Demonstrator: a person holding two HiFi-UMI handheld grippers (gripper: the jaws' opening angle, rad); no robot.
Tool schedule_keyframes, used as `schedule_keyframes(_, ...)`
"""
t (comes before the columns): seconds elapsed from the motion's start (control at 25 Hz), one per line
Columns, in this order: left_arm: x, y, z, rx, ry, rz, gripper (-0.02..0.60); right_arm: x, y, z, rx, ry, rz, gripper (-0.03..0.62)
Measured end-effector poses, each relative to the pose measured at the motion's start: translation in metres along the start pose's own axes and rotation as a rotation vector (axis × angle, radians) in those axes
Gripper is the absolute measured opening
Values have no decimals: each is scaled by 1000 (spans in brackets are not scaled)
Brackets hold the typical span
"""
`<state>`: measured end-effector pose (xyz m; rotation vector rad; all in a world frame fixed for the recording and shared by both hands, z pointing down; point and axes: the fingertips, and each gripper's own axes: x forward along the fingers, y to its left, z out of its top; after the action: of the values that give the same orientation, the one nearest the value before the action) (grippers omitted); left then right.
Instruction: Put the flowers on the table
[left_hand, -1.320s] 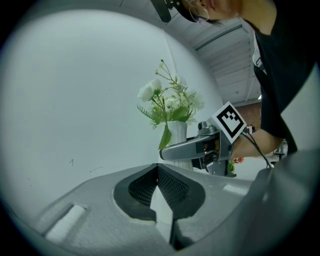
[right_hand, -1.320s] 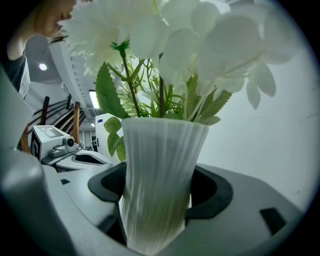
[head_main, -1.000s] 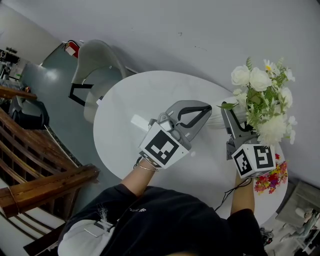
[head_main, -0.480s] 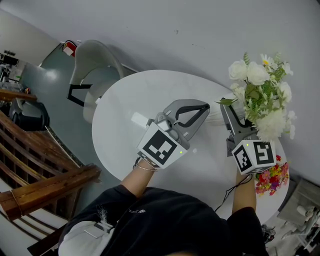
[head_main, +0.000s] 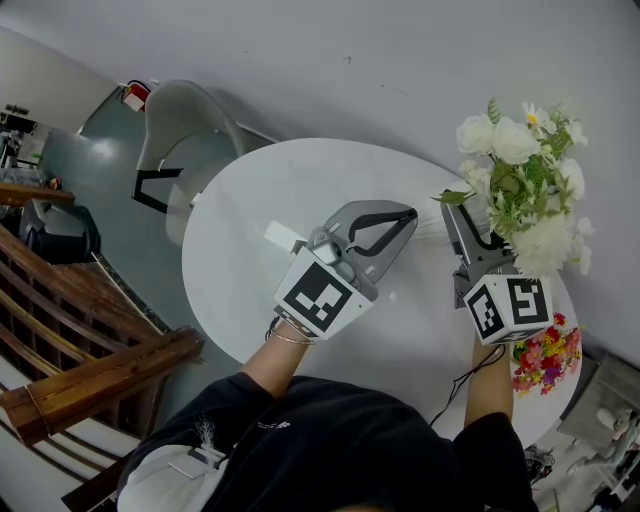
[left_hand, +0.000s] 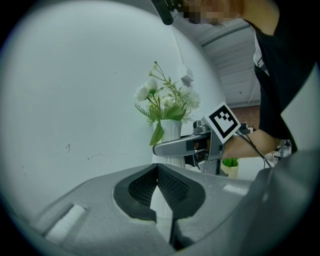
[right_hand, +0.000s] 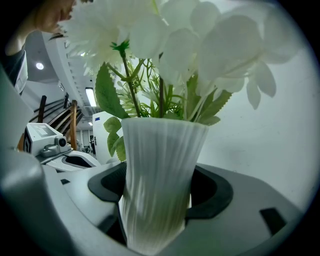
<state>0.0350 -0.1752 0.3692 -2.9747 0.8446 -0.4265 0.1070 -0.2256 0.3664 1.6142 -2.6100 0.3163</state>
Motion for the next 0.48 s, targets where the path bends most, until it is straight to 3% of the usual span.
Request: schedule_keyframes(0.48, 0, 3, -4, -7, 9, 25, -2, 1, -7, -3, -14, 8, -10, 365)
